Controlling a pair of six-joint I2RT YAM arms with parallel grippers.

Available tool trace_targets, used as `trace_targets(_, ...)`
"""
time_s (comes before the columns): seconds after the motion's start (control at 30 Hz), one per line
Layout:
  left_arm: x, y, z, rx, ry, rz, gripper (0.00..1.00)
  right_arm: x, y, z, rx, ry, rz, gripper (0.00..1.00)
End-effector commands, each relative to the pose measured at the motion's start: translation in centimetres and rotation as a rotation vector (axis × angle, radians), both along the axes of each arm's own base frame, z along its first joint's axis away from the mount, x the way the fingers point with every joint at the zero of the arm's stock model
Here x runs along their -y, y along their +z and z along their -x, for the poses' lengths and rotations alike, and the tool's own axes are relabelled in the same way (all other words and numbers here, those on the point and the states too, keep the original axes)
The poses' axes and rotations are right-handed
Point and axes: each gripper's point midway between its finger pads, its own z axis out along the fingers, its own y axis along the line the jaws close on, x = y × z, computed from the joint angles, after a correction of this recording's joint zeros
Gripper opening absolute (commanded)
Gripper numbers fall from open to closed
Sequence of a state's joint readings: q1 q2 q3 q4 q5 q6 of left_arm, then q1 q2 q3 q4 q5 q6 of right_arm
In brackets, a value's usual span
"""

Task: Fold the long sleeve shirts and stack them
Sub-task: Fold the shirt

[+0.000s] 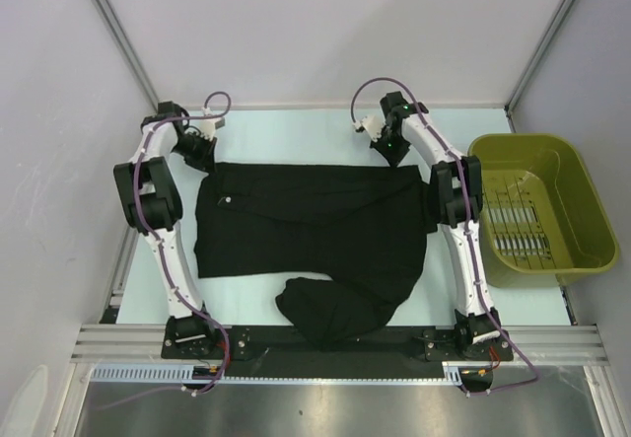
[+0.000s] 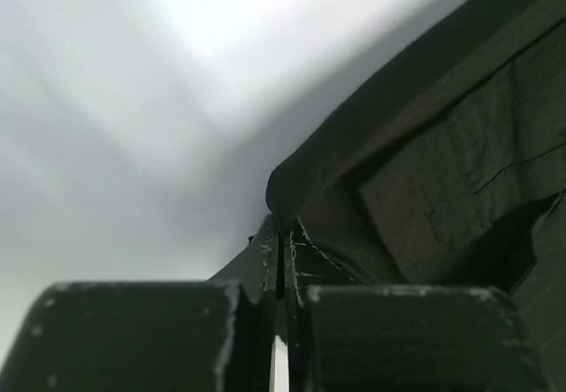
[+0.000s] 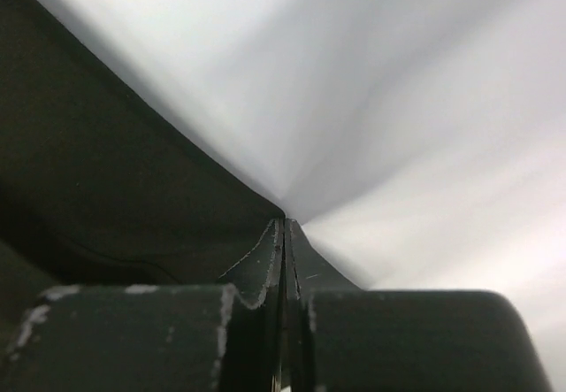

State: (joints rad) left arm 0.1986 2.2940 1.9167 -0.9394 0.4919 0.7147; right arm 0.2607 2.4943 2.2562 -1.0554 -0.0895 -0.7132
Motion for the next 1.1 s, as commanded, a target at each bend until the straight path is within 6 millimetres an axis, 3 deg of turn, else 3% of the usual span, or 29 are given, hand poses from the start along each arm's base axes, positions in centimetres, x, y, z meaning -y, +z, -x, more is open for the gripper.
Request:
trace_targets(0.0, -4.5, 2.9, -4.6, 0.149, 0.182, 0.005, 0.0, -0.3, 1.5, -7.8, 0.298, -0.083, 0.059, 0.0)
trace_targets(0.07, -5.3, 3.3, -5.4, 0.165, 0.217, -0.008, 0.0, -0.2, 2.6, -10.7, 0.428, -0.132, 0.071, 0.0)
trace_targets(0.13, -5.7, 2.3, -5.6, 0.148, 0.23, -0.015, 0.0, -0.1, 3.7, -12.9, 0.537, -0.166, 0.079, 0.0)
trace_targets(0.17, -5.7, 2.1, -5.7, 0.143, 0.241, -0.013, 0.0, -0.2, 3.8, -13.5, 0.564, -0.169, 0.085, 0.07)
trace_targets(0.23, -6.0, 2.1, -5.8, 0.143, 0.26, -0.019, 0.05, -0.6, 5.0, -14.4, 0.619, -0.178, 0.081, 0.26)
trace_targets(0.27, -6.0, 2.4, -5.9, 0.145, 0.277, -0.017, 0.13, -0.8, 5.9, -14.5, 0.633, -0.185, 0.071, 0.55)
trace_targets(0.3, -6.0, 2.9, -5.9, 0.155, 0.276, 0.0, 0.31, -1.0, 7.2, -14.6, 0.646, -0.19, 0.055, 0.67)
trace_targets(0.33, -6.0, 4.6, -5.9, 0.186, 0.272, 0.012, 0.38, -1.2, 7.6, -13.8, 0.61, -0.176, 0.032, 0.84)
trace_targets(0.37, -5.8, 4.7, -5.2, 0.179, 0.273, 0.027, 0.44, -1.4, 8.8, -13.2, 0.601, -0.17, 0.011, 0.9)
trace_targets(0.4, -6.2, 5.9, -5.0, 0.209, 0.277, 0.036, 0.5, -1.4, 10.8, -11.9, 0.593, -0.173, -0.016, 0.98)
trace_targets(0.47, -5.4, 8.7, -3.0, 0.256, 0.241, 0.069, 0.54, -1.7, 12.4, -9.1, 0.52, -0.132, -0.082, 1.0)
trace_targets(0.5, -5.1, 9.4, -2.2, 0.271, 0.221, 0.073, 0.57, -1.4, 16.5, -7.5, 0.55, -0.128, -0.12, 1.0)
trace_targets(0.53, -4.4, 10.1, -1.2, 0.281, 0.186, 0.088, 0.6, -1.9, 14.7, -4.4, 0.416, -0.076, -0.185, 1.0)
trace_targets(0.57, -3.5, 11.7, 0.9, 0.313, 0.121, 0.08, 0.65, -1.9, 15.1, -2.6, 0.371, -0.049, -0.216, 1.0)
trace_targets(0.6, -2.5, 11.7, 2.9, 0.28, 0.082, 0.099, 0.69, -1.9, 16.0, -0.5, 0.334, -0.018, -0.25, 1.0)
trace_targets(0.63, -1.6, 12.1, 4.6, 0.27, 0.034, 0.107, 0.69, -2.1, 15.8, 3.7, 0.234, 0.056, -0.293, 1.0)
trace_targets(0.67, -0.6, 11.2, 6.7, 0.255, -0.054, 0.109, 0.69, -1.7, 16.2, 5.7, 0.206, 0.083, -0.305, 1.0)
trace_targets(0.7, 0.5, 12.1, 9.3, 0.23, -0.102, 0.113, 0.7, -1.4, 15.5, 7.9, 0.159, 0.112, -0.302, 1.0)
trace_targets(0.73, 1.1, 11.8, 10.9, 0.215, -0.145, 0.113, 0.7, -1.1, 16.5, 10.7, 0.151, 0.199, -0.294, 0.99)
trace_targets(0.77, 1.7, 10.1, 13.4, 0.18, -0.217, 0.108, 0.7, -0.4, 13.3, 14.3, 0.035, 0.225, -0.274, 0.96)
trace_targets(0.83, 2.5, 9.9, 16.8, 0.169, -0.279, 0.089, 0.67, 0.3, 12.0, 17.6, 0.001, 0.283, -0.251, 0.93)
trace_targets(0.87, 3.0, 8.2, 19.1, 0.138, -0.335, 0.091, 0.67, 0.9, 10.1, 20.8, -0.039, 0.331, -0.23, 0.9)
trace_targets(0.93, 3.2, 7.6, 21.6, 0.144, -0.385, 0.048, 0.65, 1.4, 8.8, 22.6, -0.014, 0.375, -0.2, 0.86)
trace_targets(0.97, 3.7, 6.2, 23.5, 0.117, -0.417, 0.054, 0.64, 1.6, 8.0, 24.3, -0.016, 0.404, -0.19, 0.84)
trace_targets(1.07, 4.2, 4.6, 26.4, 0.096, -0.473, 0.029, 0.63, 0.2, 7.7, 26.6, 0.01, 0.496, -0.191, 0.78)
